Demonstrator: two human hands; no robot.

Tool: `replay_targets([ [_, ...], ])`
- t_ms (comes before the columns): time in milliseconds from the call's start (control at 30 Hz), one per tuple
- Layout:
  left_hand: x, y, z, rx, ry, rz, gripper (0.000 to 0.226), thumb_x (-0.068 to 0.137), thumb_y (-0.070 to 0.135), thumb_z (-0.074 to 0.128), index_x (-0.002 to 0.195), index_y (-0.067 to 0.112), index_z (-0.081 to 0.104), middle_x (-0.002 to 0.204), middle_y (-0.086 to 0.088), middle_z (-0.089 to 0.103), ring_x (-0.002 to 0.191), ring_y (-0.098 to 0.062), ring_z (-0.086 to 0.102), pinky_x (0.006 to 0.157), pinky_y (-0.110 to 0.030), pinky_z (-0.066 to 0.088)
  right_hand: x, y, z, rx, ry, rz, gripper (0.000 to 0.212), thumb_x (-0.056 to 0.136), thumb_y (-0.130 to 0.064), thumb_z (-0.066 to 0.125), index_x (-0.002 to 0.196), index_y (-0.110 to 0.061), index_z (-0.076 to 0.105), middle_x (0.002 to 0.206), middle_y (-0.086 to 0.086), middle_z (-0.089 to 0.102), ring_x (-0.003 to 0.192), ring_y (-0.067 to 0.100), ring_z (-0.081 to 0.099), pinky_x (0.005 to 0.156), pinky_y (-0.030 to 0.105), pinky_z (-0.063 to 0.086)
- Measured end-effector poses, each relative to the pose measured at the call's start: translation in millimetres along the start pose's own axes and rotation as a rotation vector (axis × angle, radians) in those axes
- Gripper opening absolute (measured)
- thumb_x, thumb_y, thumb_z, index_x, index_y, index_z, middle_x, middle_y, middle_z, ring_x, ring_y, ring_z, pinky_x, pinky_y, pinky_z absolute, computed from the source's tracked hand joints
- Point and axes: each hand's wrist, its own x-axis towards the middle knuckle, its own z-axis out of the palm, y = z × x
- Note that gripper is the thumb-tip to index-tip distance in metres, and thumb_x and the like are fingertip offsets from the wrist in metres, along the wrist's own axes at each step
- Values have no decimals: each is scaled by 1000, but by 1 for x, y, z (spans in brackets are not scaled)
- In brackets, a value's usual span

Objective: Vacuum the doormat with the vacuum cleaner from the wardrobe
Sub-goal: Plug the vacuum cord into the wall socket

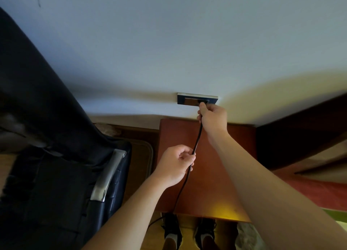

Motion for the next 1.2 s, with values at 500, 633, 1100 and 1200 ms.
replay_targets([
  [500, -5, 1, 6, 332, 72, 30, 31, 102, 27, 58, 132, 17, 63, 95, 8, 69, 85, -7, 69, 76, -19, 57, -1, -1, -8, -98, -34, -36, 25, 101, -21, 53, 112, -6, 68, 82, -4, 65, 64, 8, 59, 54, 12, 45],
  [633, -11, 5, 4, 422, 35, 20, 44, 104, 30, 54, 146, 19, 51, 113, 12, 65, 98, -5, 67, 85, -14, 52, -2, -2, -7, -98, -33, -36, 25, 101, -18, 52, 115, -4, 68, 82, -3, 64, 66, 9, 59, 48, 6, 42],
  [1100, -25, -8, -16, 973, -4, 115, 55, 110, 36, 31, 161, 21, 20, 171, -1, 13, 158, -18, 7, 129, -42, 9, -15, -1, -6, -119, 20, -75, 14, 100, -14, 50, 103, -19, 63, 78, -2, 62, 72, 16, 60, 59, 21, 46],
  [1200, -28, -9, -25, 1097, 17, 169, 56, 109, 37, 27, 162, 21, 17, 171, -2, 9, 158, -19, 2, 129, -45, 5, -15, -1, -6, -148, 28, -78, 16, 100, -14, 50, 105, -16, 65, 78, -3, 63, 73, 16, 61, 59, 22, 46],
])
